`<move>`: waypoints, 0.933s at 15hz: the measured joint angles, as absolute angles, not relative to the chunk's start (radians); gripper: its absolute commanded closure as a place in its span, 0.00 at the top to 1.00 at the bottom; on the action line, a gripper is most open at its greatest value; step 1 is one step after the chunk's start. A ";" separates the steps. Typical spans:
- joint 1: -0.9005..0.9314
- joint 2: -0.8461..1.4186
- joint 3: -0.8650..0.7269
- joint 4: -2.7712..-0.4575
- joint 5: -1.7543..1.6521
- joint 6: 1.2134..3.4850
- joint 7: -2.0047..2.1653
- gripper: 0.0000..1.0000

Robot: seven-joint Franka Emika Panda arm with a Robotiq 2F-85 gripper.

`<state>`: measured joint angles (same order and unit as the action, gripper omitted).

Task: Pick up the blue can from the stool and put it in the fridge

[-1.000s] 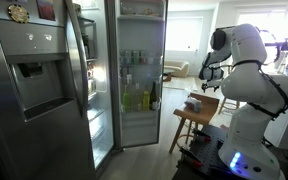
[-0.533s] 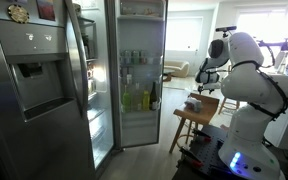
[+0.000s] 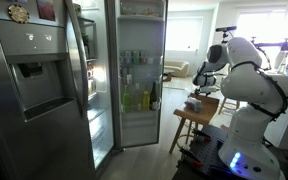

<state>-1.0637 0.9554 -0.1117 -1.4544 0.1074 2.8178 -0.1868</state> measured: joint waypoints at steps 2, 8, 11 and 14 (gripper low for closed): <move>-1.065 0.976 -0.112 -1.435 0.107 2.804 -0.187 1.00; -1.072 1.042 -0.112 -1.370 0.107 2.788 -0.187 1.00; -1.076 1.076 -0.112 -1.331 0.107 2.779 -0.187 1.00; -1.078 1.113 -0.112 -1.284 0.107 2.767 -0.187 1.00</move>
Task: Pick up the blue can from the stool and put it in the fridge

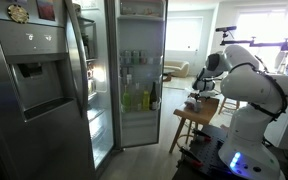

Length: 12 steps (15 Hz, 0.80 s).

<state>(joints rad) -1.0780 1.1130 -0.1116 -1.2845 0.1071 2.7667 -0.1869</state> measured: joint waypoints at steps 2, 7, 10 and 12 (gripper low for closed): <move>-1.077 1.138 -0.111 -1.253 0.106 2.762 -0.187 1.00; -1.070 1.197 -0.110 -1.178 0.102 2.761 -0.187 1.00; -1.066 1.233 -0.110 -1.127 0.101 2.755 -0.187 1.00; -1.065 1.254 -0.110 -1.091 0.101 2.737 -0.187 0.94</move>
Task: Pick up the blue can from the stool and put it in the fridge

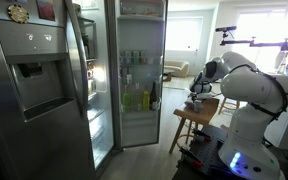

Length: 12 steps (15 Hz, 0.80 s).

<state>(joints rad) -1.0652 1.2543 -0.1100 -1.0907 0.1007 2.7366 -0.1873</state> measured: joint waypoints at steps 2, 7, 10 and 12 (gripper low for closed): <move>-1.065 1.273 -0.110 -1.055 0.101 2.698 -0.187 0.89; -1.067 1.307 -0.114 -0.976 0.101 2.602 -0.165 0.47; -1.067 1.316 -0.116 -0.954 0.102 2.582 -0.150 0.47; -1.067 1.320 -0.117 -0.946 0.102 2.578 -0.149 0.47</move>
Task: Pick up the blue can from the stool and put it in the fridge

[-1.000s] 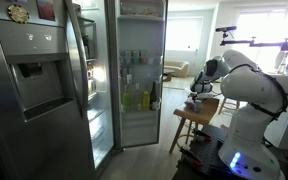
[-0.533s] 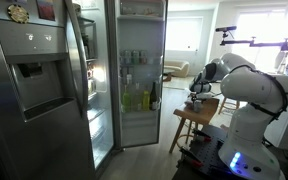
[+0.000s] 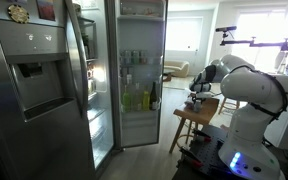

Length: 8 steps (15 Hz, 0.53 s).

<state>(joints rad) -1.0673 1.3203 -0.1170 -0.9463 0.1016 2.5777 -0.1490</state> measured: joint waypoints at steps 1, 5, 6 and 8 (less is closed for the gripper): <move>-1.067 1.322 -0.118 -0.943 0.102 2.576 -0.148 0.47; -1.061 1.322 -0.130 -0.941 0.101 2.577 -0.133 0.47; -1.058 1.322 -0.136 -0.941 0.101 2.578 -0.126 0.47; -1.044 1.320 -0.157 -0.943 0.101 2.583 -0.104 0.47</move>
<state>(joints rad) -1.0440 1.3205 -0.1569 -0.9433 0.1010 2.5830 -0.1041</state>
